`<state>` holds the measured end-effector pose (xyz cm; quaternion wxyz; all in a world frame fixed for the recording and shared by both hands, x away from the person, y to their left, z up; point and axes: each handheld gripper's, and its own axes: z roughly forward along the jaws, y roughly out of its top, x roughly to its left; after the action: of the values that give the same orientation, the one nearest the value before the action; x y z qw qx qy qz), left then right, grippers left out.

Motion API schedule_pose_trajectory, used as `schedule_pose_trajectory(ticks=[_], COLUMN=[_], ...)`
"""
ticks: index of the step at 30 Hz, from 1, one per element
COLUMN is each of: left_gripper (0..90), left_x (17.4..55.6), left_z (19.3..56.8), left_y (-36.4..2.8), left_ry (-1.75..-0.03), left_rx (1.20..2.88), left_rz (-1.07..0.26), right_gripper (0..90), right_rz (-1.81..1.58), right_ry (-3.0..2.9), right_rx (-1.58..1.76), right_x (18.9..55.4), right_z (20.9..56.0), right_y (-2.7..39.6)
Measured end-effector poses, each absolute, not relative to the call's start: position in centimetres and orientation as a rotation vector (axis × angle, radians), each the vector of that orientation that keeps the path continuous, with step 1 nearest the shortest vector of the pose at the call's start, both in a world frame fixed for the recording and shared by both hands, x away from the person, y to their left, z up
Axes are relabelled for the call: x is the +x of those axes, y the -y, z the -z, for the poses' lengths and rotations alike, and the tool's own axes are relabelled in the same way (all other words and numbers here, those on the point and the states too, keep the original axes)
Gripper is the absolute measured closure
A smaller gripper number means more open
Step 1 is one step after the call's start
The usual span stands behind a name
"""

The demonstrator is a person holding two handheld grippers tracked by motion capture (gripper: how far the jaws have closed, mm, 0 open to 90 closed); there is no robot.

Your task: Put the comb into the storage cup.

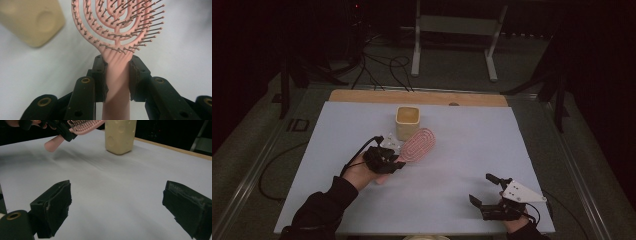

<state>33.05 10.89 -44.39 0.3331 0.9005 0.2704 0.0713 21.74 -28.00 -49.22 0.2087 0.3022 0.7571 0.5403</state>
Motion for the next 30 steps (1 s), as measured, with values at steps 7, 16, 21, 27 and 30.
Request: schedule_pose_trajectory(ticks=[7,16,21,27,30], left_gripper=[71.4,71.4,71.4,71.4,71.4], left_x=[32.4,31.0,30.3,29.5,29.1], left_z=[44.6,45.0,45.1,45.2,45.4], left_y=[-11.2,-11.8,-12.2,-12.6,-12.9], left_ry=[-0.729,-0.73,-0.737,-0.752,-0.76], left_rx=[2.283,2.187,2.126,2.064,2.04], left_rz=[-0.242,-0.289,-0.328,-0.364,-0.383], right_gripper=[8.4,8.4,8.4,8.4,8.4], right_rz=[-1.502,-1.491,-1.491,-1.489,-1.49], right_ry=[-2.106,-2.108,-2.104,-2.104,-2.103], right_rx=[0.847,0.843,0.852,0.851,0.854], right_x=[21.8,21.8,21.8,21.8,21.8], right_z=[49.2,49.3,49.2,49.2,49.2], right_y=[28.0,27.9,28.0,28.0,28.0])
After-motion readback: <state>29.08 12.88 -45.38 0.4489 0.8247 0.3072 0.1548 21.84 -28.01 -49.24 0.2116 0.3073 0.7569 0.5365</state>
